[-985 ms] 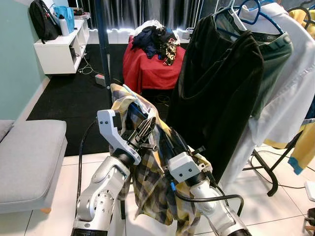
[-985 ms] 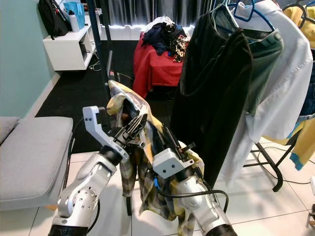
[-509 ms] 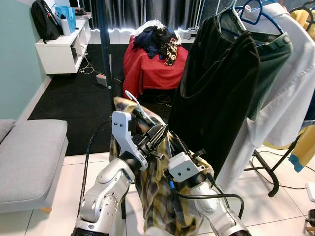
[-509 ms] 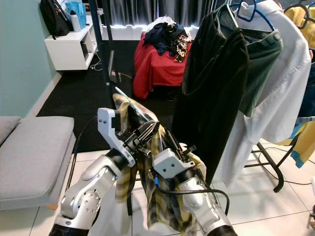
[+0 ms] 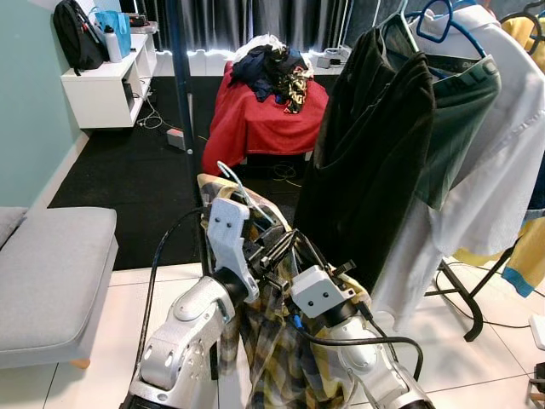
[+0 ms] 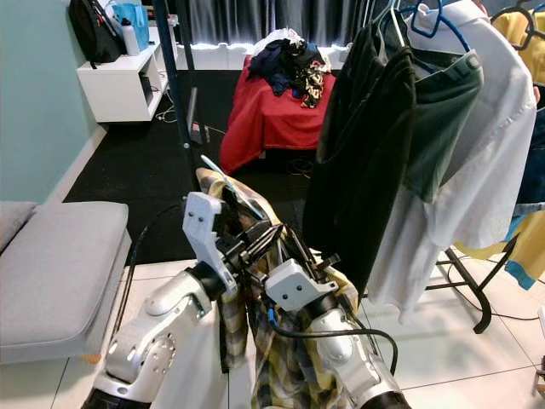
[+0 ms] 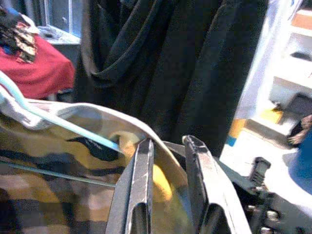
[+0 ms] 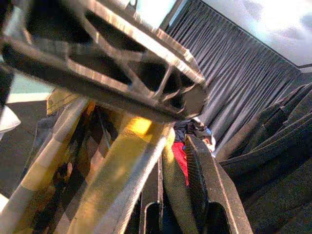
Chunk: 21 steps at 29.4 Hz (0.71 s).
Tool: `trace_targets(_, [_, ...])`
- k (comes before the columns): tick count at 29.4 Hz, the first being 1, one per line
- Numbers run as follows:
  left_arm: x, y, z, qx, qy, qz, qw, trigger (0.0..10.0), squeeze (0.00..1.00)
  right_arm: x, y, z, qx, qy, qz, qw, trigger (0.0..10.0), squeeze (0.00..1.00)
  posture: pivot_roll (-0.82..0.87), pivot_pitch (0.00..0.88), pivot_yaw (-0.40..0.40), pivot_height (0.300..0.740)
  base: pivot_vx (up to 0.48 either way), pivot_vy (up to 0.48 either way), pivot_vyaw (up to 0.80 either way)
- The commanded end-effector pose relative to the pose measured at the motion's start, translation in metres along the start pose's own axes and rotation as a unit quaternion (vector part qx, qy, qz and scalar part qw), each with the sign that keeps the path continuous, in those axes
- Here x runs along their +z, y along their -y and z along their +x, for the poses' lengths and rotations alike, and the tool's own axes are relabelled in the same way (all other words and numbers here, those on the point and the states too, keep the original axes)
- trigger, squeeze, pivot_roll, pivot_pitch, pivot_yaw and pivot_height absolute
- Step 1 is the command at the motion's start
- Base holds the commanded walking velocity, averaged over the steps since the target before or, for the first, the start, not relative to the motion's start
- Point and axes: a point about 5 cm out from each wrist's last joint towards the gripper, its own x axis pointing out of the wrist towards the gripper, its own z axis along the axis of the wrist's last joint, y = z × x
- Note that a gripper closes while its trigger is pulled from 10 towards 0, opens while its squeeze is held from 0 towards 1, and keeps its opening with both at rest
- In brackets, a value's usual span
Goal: Hang hanger
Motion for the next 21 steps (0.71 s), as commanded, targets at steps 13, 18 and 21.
trace_targets(13, [-0.0041,-0.0167,-0.0039,0.061,-0.015,0.033,0.997,0.0,0.0,0.0083,0.0005,0.0026,-0.007,0.026,0.004,1.0,10.0,0.0,0.02,0.168,-0.012,0.74,0.0,0.0,0.0])
trace_targets(18, [-0.0055,-0.0149,-0.0041,0.059,-0.016,0.044,0.997,0.0,0.0,0.0087,0.0004,0.0025,-0.007,0.026,0.004,1.0,10.0,0.0,0.02,0.169,-0.012,0.74,0.0,0.0,0.0])
trace_targets(21, [-0.0055,-0.0154,-0.0042,0.062,-0.015,0.044,0.997,0.0,0.0,0.0088,0.0005,0.0025,-0.007,0.026,0.004,1.0,10.0,0.0,0.02,0.172,-0.012,0.74,0.0,0.0,0.0])
